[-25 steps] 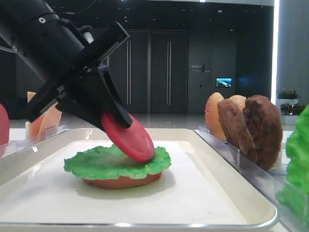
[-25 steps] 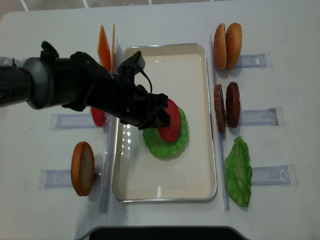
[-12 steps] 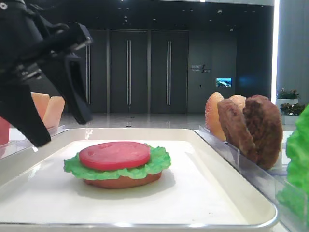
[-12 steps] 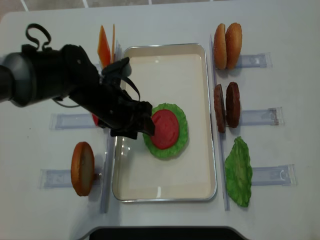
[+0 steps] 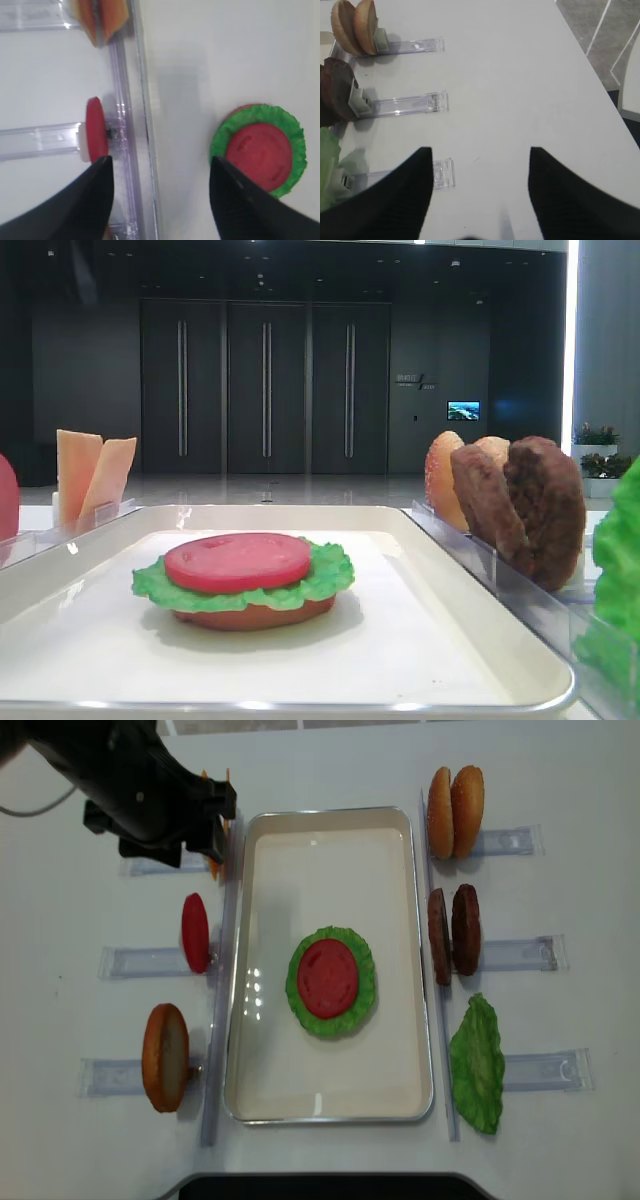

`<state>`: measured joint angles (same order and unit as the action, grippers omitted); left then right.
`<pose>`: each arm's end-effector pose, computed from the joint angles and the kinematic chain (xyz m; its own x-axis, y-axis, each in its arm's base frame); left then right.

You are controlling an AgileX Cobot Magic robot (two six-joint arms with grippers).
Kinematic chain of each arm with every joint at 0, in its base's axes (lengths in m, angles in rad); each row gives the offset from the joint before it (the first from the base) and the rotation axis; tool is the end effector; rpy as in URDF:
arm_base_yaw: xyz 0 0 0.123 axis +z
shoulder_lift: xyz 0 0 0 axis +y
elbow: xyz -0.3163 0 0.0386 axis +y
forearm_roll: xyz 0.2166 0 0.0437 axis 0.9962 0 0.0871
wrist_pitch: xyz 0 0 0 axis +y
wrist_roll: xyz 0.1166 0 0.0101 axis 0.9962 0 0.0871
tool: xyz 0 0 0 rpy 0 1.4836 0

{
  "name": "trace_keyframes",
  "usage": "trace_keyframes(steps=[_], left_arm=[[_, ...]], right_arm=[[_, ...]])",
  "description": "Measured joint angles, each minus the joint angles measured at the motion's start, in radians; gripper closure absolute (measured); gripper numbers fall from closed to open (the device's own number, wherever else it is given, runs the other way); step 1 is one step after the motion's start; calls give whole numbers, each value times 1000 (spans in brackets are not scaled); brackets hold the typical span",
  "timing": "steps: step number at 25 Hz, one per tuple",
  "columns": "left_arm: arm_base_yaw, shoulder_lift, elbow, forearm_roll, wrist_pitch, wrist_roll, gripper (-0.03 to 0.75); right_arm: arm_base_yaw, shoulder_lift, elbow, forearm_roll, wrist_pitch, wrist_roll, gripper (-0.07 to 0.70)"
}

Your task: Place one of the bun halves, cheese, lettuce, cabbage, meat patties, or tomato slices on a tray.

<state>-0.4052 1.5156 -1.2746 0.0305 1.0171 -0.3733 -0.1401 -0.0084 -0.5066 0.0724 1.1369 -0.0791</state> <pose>0.2653 -0.1105 0.3239 -0.9276 0.0175 -0.3733 0.0645 0.9914 -0.1138 -0.0476 0.0145 0.2442 -0.5072 0.0226 -0.8615 0.0588 0.9982 -0.0085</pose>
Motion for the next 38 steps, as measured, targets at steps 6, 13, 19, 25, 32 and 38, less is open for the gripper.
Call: trace_keyframes(steps=[6,13,19,25,32,38], left_arm=[[91,2,-65,171,80,-8,254],[309,1,-61,200,119,143,275],[309,-269,171,186,124,145,310],[309,-703,546,168,131,169,318],[309,-1192,795,94,95,272,320],[309,-1425,803,11,93,394,332]], right_arm=[[0,0,0,0,0,0,230],[0,0,0,0,0,0,230],[0,0,0,0,0,0,230],[0,0,0,0,0,0,230],[0,0,0,0,0,0,230],[0,0,0,0,0,0,230]])
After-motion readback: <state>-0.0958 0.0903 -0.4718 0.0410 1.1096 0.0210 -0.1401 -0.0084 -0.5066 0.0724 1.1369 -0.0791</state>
